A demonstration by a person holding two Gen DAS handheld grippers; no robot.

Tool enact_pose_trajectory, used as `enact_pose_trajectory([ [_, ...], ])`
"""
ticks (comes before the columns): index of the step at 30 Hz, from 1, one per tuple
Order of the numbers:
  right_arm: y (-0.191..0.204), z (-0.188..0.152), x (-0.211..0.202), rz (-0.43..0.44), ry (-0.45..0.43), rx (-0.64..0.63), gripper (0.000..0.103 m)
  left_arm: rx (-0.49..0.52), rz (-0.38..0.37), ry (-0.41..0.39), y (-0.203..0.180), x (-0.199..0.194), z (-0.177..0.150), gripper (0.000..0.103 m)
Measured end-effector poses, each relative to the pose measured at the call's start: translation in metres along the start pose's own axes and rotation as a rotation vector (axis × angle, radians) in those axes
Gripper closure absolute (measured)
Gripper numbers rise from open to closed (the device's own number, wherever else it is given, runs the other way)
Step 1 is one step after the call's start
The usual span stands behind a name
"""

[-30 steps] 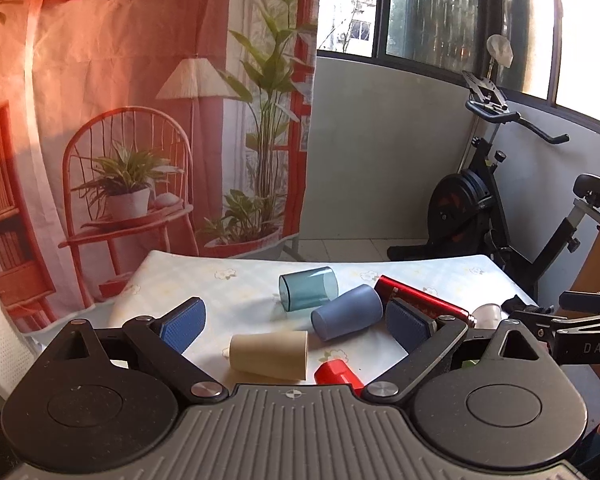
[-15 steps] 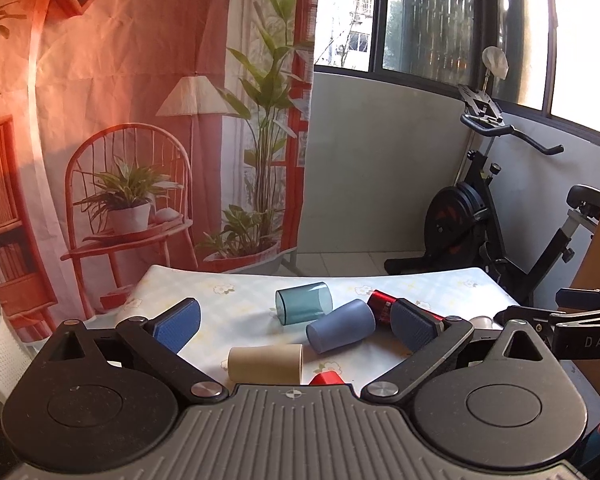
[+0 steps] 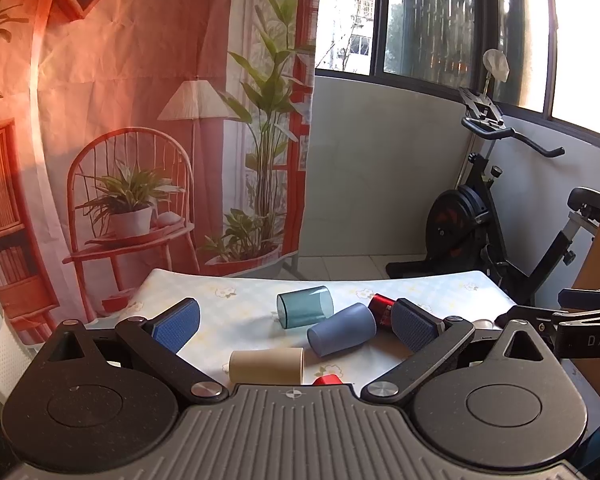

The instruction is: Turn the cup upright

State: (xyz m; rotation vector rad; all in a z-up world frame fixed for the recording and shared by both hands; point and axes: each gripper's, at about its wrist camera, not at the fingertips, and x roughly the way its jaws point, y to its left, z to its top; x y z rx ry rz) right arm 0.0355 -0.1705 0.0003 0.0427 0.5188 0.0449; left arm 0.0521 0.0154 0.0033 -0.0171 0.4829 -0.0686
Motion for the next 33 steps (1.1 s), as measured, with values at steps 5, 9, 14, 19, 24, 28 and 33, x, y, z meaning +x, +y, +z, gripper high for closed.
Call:
enact_pose_trajectory([
  [5, -0.0017, 0.0004, -0.0004, -0.002, 0.000, 0.001, 0.000, -0.004, 0.004, 0.001, 0.0010, -0.0016, 0.0001, 0.000],
  [9, -0.0045, 0.0004, 0.0007, -0.003, -0.001, 0.001, 0.000, -0.005, 0.008, -0.002, 0.0005, -0.0025, 0.0014, 0.000],
  [14, -0.0049, 0.0004, 0.0001, -0.003, -0.001, 0.002, 0.000, -0.005, 0.009, -0.004, -0.0002, -0.0038, 0.0017, 0.000],
  [19, -0.0060, 0.0007, 0.0000, -0.005, -0.001, 0.001, 0.000, -0.017, 0.007, -0.003, 0.0007, -0.0056, 0.0018, 0.000],
  [24, -0.0052, 0.0007, 0.0001, -0.004, -0.002, 0.000, 0.000, -0.011, 0.008, -0.008, -0.0005, -0.0065, 0.0017, 0.000],
  [28, -0.0048, 0.0005, 0.0003, -0.005, -0.001, 0.001, 0.000, -0.010, 0.007, -0.014, -0.0006, -0.0074, 0.0019, 0.000],
  [33, -0.0053, 0.0005, 0.0003, -0.005, -0.001, 0.000, 0.000, -0.011, 0.009, -0.016, -0.0001, -0.0061, 0.0025, 0.000],
])
